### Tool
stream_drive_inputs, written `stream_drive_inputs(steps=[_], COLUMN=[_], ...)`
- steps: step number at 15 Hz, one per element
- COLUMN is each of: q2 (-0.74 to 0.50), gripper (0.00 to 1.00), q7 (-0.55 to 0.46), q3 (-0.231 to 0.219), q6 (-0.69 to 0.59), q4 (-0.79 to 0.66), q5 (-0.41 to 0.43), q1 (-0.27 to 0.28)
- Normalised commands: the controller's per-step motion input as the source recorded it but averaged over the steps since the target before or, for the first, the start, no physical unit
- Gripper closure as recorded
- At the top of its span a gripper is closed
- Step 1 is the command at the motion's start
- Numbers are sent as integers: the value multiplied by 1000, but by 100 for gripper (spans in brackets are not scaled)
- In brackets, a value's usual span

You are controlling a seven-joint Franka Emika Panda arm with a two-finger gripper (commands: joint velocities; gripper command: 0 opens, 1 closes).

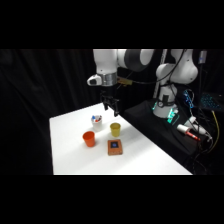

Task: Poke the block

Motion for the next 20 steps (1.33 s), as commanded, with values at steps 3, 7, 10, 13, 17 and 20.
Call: stream_drive_inputs(steps=[3,7,10,13,17,20], q2=[12,27,57,91,53,45], gripper=[0,0,0,0,26,53], q7=[41,73,69,81,81,75], q3=[18,36,64,74,61,36], q6=[-1,89,205,221,179,167], q4=[12,23,30,30,1,-12], q5=[-4,30,84,82,66,25], q1=[-10,6,40,70,70,51])
